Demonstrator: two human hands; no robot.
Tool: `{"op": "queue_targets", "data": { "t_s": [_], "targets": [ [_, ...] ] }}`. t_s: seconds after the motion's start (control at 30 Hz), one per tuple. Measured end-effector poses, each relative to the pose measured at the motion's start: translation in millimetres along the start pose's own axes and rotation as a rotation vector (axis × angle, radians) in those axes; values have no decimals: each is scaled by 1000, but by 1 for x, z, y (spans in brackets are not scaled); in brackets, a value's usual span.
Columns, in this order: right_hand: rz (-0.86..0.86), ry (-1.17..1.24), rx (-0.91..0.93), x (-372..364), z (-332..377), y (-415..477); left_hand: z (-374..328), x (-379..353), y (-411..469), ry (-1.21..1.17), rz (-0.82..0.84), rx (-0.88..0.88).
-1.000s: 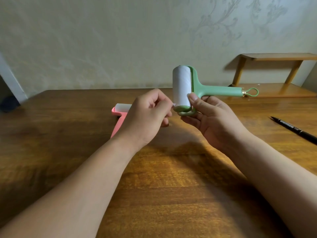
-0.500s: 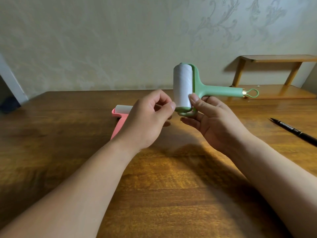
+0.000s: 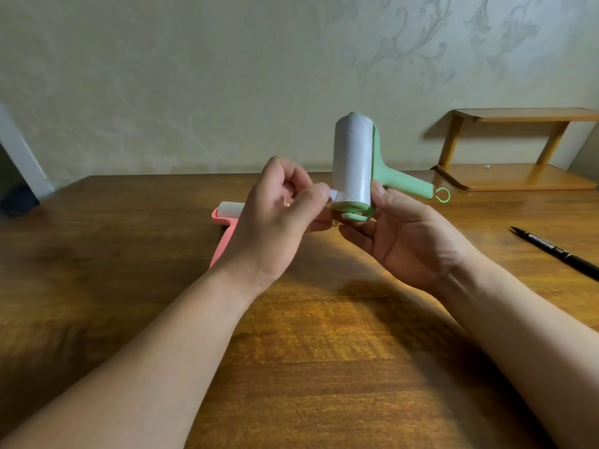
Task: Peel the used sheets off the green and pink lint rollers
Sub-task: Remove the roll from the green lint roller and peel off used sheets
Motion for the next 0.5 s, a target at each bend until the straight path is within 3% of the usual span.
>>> {"op": "queue_targets", "data": {
  "t_s": [0.23, 0.5],
  "targets": [
    [30, -39, -27, 2, 1, -1, -9, -6, -8, 414, -6, -135],
    [8, -65, -94, 2, -2, -2, -9, -11, -9, 483, 49, -117]
  ]
}}
Point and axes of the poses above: each hand's wrist, its own y-axis towards the middle knuckle, its own x-axis out of the back of the hand, z = x × y, the point moved 2 cm from there along y, towards the middle knuckle, and after that the axes turned 13 degrees about y, right-handed, at the moved point
